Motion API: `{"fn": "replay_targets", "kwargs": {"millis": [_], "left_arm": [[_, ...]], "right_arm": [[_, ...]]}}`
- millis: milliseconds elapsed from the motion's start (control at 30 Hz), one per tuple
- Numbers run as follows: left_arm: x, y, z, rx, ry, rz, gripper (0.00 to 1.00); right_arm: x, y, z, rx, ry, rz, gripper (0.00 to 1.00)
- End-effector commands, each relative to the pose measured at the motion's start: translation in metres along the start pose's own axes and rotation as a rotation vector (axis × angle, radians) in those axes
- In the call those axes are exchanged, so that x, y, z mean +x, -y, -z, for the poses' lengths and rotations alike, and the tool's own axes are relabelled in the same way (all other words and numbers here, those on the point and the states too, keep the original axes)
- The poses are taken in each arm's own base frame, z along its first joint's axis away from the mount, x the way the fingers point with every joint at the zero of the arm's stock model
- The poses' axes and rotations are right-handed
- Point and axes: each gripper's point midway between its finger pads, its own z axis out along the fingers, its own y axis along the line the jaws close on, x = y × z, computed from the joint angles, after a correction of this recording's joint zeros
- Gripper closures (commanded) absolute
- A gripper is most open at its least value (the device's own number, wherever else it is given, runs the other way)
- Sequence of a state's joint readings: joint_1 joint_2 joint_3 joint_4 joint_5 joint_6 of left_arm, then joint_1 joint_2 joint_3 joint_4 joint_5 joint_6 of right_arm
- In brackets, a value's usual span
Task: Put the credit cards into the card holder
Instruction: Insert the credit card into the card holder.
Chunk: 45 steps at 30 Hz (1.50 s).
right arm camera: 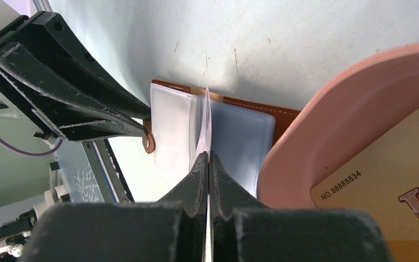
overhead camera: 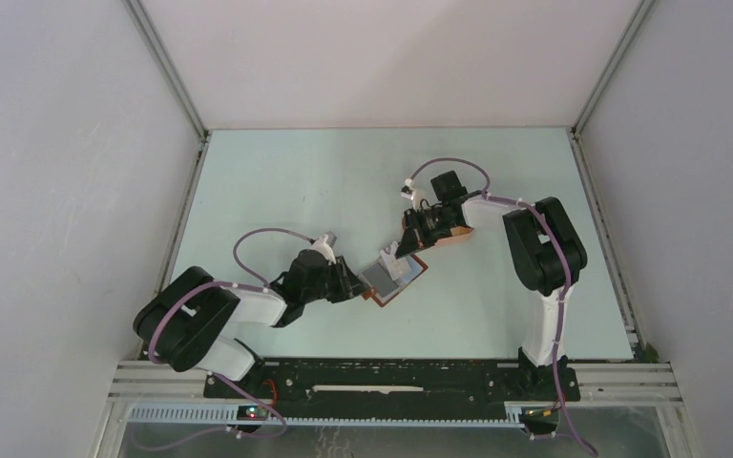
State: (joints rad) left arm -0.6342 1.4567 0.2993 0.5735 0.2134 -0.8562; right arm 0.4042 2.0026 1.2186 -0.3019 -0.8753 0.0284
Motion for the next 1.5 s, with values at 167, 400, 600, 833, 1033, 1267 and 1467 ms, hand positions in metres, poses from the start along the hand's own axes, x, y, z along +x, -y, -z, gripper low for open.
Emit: {"fn": "replay_targets", "kwargs": {"millis": [167,400,600,833,1033,1267,1467], "left_arm": [[-0.012,0.012,-0.004,0.023,0.013,-0.020,0.71],[-0.012,0.011,-0.004,0.023,0.013,-0.022,0.71],[-0.012,0.012,-0.004,0.025,0.011,-0.023,0.71],[-0.012,0.012,-0.004,0.022,0.011,-0.023,0.71],[-0.012,0.012,-0.003,0.022,0.014,-0.023,0.71],[-0.011,0.011,-0.003,0.022,0.014,-0.024,0.71],[-0.010,0.010,-0.002,0.020,0.011,-0.024,0.71]], "right_arm": [[-0.008,-0.011,0.001,0.001,0.019,0.075,1.00],[-0.001,-0.014,0.001,-0.030,-0.004,0.081,1.00],[0.007,-0.018,0.000,-0.073,-0.033,0.062,1.00],[0.014,-0.020,0.001,-0.093,-0.053,0.035,1.00],[0.020,-0.010,0.000,-0.050,-0.067,-0.007,1.00],[0.025,-0.001,-0.006,0.009,-0.081,-0.030,1.00],[0.031,0.000,-0.013,0.015,-0.104,-0.053,1.00]]}}
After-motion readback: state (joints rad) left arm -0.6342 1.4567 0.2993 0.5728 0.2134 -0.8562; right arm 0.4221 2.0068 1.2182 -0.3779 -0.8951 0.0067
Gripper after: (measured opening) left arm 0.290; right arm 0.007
